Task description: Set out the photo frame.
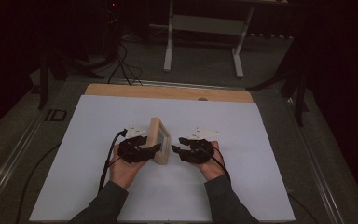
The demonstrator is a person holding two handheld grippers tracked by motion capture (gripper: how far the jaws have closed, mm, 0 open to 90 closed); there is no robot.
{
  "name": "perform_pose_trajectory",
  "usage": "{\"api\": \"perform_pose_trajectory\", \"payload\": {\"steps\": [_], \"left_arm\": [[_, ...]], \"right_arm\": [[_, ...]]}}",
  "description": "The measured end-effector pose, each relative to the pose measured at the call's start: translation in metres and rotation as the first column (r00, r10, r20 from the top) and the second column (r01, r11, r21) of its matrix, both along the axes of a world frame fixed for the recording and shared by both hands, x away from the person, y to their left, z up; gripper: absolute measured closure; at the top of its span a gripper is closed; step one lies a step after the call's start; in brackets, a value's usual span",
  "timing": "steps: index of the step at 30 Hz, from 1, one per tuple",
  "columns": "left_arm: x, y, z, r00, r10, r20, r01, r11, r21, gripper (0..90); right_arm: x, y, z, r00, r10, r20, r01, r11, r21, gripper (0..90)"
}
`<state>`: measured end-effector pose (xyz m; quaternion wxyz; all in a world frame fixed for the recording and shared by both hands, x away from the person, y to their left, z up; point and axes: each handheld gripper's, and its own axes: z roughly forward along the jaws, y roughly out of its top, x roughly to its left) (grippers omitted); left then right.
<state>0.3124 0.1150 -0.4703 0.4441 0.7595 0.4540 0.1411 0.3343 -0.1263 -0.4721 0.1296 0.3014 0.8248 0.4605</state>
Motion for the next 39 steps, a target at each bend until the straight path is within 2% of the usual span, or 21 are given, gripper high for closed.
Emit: {"api": "perform_pose_trajectory", "payload": {"steps": [9,16,22,26,35,39], "left_arm": [[-0.001,0.0,0.001,0.9999,-0.012,-0.007,0.012,0.9999,-0.006,50.6],[-0.003,-0.004,0.002,0.999,-0.043,-0.005,0.043,0.999,-0.008,56.7],[-0.006,-0.011,0.003,0.9965,-0.084,0.005,0.084,0.9964,0.017,59.4],[-0.009,-0.017,0.004,0.9938,-0.108,0.025,0.107,0.9929,0.054,60.0],[-0.016,-0.026,0.003,0.9878,-0.143,0.063,0.136,0.9853,0.104,60.0],[-0.019,-0.029,0.003,0.984,-0.164,0.068,0.157,0.982,0.105,60.0]], "right_arm": [[0.001,-0.01,0.009,0.9994,-0.029,0.019,0.028,0.999,0.033,54.2],[0.001,-0.015,0.013,0.9984,-0.045,0.034,0.043,0.998,0.051,54.3],[0.001,-0.02,0.017,0.9957,-0.073,0.058,0.068,0.995,0.075,54.7],[0.0,-0.022,0.02,0.9939,-0.089,0.065,0.083,0.992,0.091,54.9],[-0.001,-0.028,0.027,0.9896,-0.112,0.091,0.1,0.987,0.124,56.2],[-0.001,-0.028,0.027,0.9896,-0.112,0.091,0.1,0.987,0.122,57.4]]}}
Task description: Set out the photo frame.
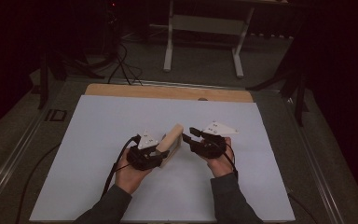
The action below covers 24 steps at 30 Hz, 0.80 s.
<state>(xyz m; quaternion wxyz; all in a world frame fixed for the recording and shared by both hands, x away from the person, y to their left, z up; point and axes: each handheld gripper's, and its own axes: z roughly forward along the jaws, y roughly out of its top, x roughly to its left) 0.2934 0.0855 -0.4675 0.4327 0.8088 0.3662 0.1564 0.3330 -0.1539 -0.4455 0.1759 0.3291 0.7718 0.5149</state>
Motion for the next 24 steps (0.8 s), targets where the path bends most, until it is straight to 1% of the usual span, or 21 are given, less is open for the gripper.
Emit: {"api": "perform_pose_trajectory", "payload": {"steps": [5,7,10,11,12,15,17,20,24], "left_arm": [[-0.005,-0.007,0.0,0.999,-0.042,0.014,0.041,0.999,0.014,60.0],[-0.008,-0.011,0.0,0.9982,-0.056,0.021,0.056,0.9983,0.017,60.0],[-0.011,-0.016,0.0,0.9964,-0.079,0.032,0.078,0.9964,0.034,60.0],[-0.011,-0.016,0.0,0.9964,-0.079,0.032,0.078,0.9964,0.034,60.0],[-0.014,-0.019,0.0,0.9947,-0.094,0.04,0.093,0.9947,0.045,60.0],[-0.018,-0.024,0.0,0.9913,-0.119,0.058,0.115,0.9914,0.062,60.0],[-0.02,-0.027,0.0,0.989,-0.13,0.071,0.124,0.9895,0.074,59.9],[-0.023,-0.03,0.0,0.9857,-0.149,0.078,0.143,0.9861,0.085,59.9],[-0.024,-0.031,0.0,0.9832,-0.165,0.078,0.158,0.9838,0.085,59.9]], "right_arm": [[-0.001,0.001,0.001,1.0,0.0,0.006,0.0,1.0,-0.002,60.0],[-0.001,0.001,0.001,1.0,-0.003,0.008,0.003,1.0,0.0,62.3],[-0.001,0.0,0.002,0.9999,-0.012,0.012,0.012,1.0,-0.004,67.6],[-0.001,0.0,0.002,0.9999,-0.012,0.012,0.012,1.0,-0.004,67.6],[-0.001,-0.001,0.002,0.9998,-0.016,0.014,0.016,1.0,-0.008,72.0],[-0.001,0.0,0.001,0.9997,-0.015,0.017,0.015,1.0,-0.015,79.2],[-0.002,0.001,0.001,0.9994,-0.017,0.031,0.018,0.999,-0.031,84.5],[-0.003,0.004,0.0,0.9991,-0.019,0.039,0.02,0.999,-0.046,87.5],[-0.002,0.004,-0.002,0.999,-0.03,0.033,0.032,0.997,-0.064,88.6]]}}
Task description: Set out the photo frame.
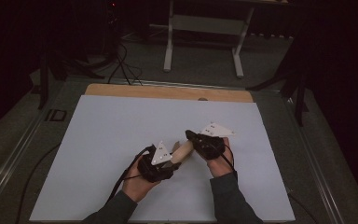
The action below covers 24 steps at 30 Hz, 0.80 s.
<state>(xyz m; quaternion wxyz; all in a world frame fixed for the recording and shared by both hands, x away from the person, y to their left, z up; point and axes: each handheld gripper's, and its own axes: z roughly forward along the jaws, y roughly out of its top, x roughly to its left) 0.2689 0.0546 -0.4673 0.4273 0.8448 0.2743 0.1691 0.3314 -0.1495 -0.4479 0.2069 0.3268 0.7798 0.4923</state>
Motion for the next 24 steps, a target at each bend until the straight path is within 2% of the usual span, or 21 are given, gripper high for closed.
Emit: {"api": "perform_pose_trajectory", "payload": {"steps": [7,14,15,24], "left_arm": [[0.002,0.004,0.001,0.9998,-0.013,-0.013,0.013,0.9999,-0.003,59.9],[0.003,0.006,0.001,0.9999,-0.001,-0.013,0.001,1.0,-0.002,59.4],[0.004,0.009,0.001,0.9997,0.021,-0.014,-0.021,0.9998,0.002,59.0],[0.008,0.017,0.002,0.9955,0.094,-0.008,-0.094,0.9954,0.016,56.5]], "right_arm": [[0.003,-0.001,-0.004,0.9997,-0.017,-0.017,0.017,1.0,-0.015,89.5],[0.002,0.002,-0.004,0.9996,-0.026,-0.015,0.025,0.999,-0.023,89.7],[0.002,0.002,-0.004,0.9994,-0.029,-0.016,0.029,0.999,-0.02,89.7],[0.003,0.001,-0.004,0.9986,-0.042,-0.031,0.041,0.999,-0.017,89.8]]}}
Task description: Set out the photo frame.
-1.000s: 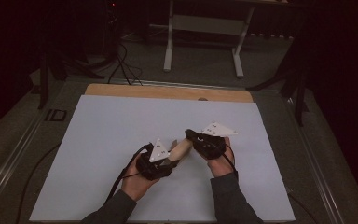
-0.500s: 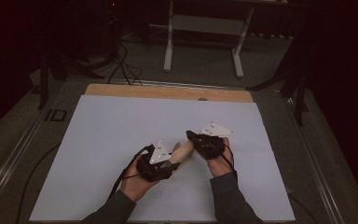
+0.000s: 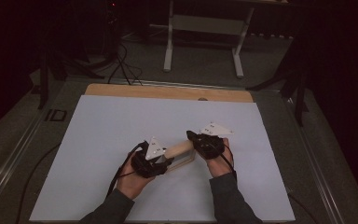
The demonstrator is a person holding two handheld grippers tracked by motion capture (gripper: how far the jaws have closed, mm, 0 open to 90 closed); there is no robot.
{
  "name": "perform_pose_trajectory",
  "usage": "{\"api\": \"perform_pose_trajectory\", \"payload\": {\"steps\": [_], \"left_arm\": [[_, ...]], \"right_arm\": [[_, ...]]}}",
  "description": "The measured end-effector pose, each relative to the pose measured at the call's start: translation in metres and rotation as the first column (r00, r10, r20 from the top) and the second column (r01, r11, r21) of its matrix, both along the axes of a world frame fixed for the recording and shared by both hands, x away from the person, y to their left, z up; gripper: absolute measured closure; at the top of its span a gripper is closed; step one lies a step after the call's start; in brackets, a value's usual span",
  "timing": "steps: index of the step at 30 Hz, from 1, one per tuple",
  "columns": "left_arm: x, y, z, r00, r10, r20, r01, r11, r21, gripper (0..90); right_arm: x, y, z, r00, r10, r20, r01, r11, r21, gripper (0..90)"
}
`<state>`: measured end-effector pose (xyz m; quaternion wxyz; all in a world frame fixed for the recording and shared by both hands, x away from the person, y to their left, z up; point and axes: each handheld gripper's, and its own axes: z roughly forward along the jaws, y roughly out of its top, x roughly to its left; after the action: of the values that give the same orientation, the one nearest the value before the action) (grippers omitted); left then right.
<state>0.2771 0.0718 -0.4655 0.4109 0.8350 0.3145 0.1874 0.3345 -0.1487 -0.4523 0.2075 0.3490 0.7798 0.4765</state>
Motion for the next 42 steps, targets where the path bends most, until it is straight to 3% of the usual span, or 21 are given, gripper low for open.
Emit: {"api": "perform_pose_trajectory", "payload": {"steps": [6,16,25,35,42], "left_arm": [[0.001,0.001,0.0,0.9999,0.013,0.009,-0.013,0.9998,0.014,54.5],[0.005,0.005,-0.001,0.9965,0.083,-0.008,-0.082,0.9963,0.023,54.0],[0.006,0.005,-0.002,0.9964,0.083,-0.013,-0.083,0.9963,0.022,57.0],[0.006,0.005,-0.002,0.9963,0.084,-0.018,-0.084,0.9963,0.018,56.5],[0.007,0.006,-0.003,0.9961,0.085,-0.023,-0.085,0.9963,0.015,56.8]], "right_arm": [[0.0,0.0,0.0,1.0,0.001,-0.004,-0.001,1.0,-0.001,89.8],[-0.001,-0.001,0.001,0.9999,0.005,-0.013,-0.005,1.0,0.0,89.8],[-0.001,-0.001,0.002,0.9996,0.019,-0.019,-0.019,1.0,-0.004,89.0],[-0.003,-0.01,0.009,0.9974,0.07,-0.014,-0.07,0.997,0.017,74.5],[-0.005,-0.022,0.015,0.9926,0.12,-0.017,-0.12,0.993,0.022,56.3]]}}
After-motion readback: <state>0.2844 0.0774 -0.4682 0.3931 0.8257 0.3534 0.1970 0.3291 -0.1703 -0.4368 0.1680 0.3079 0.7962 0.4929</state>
